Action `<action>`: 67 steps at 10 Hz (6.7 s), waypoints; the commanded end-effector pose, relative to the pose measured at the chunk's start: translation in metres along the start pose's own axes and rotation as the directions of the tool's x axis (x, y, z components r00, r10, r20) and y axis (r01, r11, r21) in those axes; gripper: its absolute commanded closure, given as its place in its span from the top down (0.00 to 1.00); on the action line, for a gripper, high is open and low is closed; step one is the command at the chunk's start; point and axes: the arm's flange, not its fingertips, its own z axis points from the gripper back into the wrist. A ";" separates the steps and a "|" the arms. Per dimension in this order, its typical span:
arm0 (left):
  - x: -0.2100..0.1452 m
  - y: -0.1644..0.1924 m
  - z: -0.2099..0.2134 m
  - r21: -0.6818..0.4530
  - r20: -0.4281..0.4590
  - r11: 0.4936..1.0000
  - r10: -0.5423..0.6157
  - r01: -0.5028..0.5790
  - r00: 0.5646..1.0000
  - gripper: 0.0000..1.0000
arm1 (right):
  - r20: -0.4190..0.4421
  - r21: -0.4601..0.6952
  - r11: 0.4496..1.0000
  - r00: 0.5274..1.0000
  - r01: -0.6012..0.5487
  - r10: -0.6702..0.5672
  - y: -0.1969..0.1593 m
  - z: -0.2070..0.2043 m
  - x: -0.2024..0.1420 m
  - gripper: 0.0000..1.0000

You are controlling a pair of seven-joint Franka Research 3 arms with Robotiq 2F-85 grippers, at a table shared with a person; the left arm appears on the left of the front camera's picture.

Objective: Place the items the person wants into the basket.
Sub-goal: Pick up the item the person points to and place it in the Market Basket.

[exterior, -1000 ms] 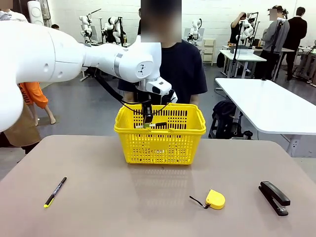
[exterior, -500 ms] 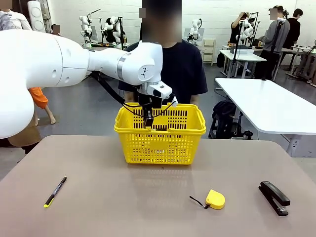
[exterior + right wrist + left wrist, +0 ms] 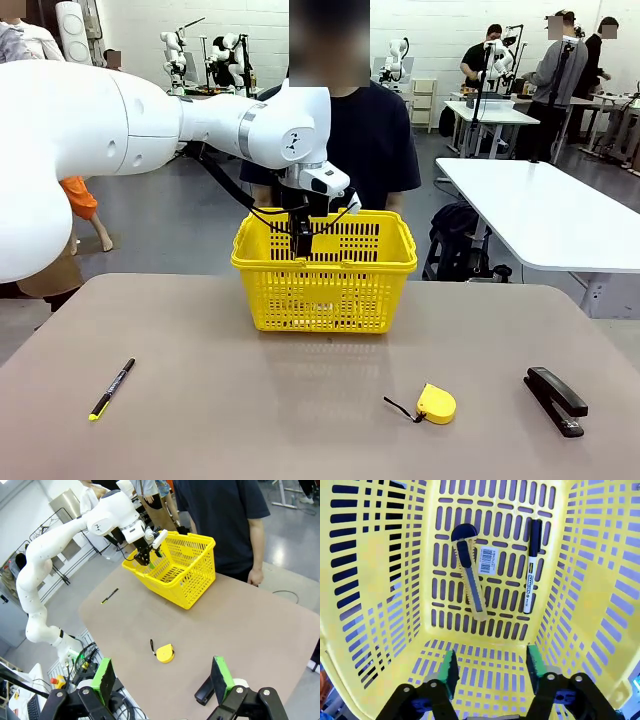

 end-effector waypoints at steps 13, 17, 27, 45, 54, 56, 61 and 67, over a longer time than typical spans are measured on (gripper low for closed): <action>-0.133 -0.109 0.127 0.126 0.057 0.977 0.164 -0.170 0.985 1.00 | 0.029 0.017 1.000 0.999 -0.013 0.013 -0.001 0.000 0.002 1.00; -0.193 -0.136 0.114 0.113 0.177 0.955 0.252 -0.274 0.951 1.00 | 0.029 0.017 1.000 0.999 -0.013 0.013 -0.001 0.000 0.002 1.00; -0.203 -0.131 0.103 0.091 0.149 0.944 0.303 -0.318 0.941 1.00 | 0.029 0.017 1.000 0.999 -0.013 0.013 -0.001 0.000 0.002 1.00; -0.556 -0.154 0.131 -0.122 0.775 0.989 0.148 -0.084 0.614 1.00 | 0.029 0.017 1.000 0.999 -0.013 0.013 -0.001 0.000 0.002 1.00; -0.556 -0.154 0.131 -0.122 0.775 0.989 0.148 -0.084 0.614 1.00 | 0.029 0.017 1.000 0.999 -0.013 0.013 -0.001 0.000 0.002 1.00; -0.556 -0.154 0.131 -0.122 0.775 0.989 0.148 -0.084 0.614 1.00 | 0.029 0.017 1.000 0.999 -0.013 0.013 -0.001 0.000 0.002 1.00; -0.556 -0.154 0.131 -0.122 0.775 0.989 0.148 -0.084 0.614 1.00 | 0.029 0.017 1.000 0.999 -0.013 0.013 -0.001 0.000 0.002 1.00; -0.555 -0.155 0.130 -0.134 0.766 0.987 0.159 -0.088 0.623 1.00 | 0.029 0.017 1.000 0.999 -0.013 0.013 -0.001 0.000 0.002 1.00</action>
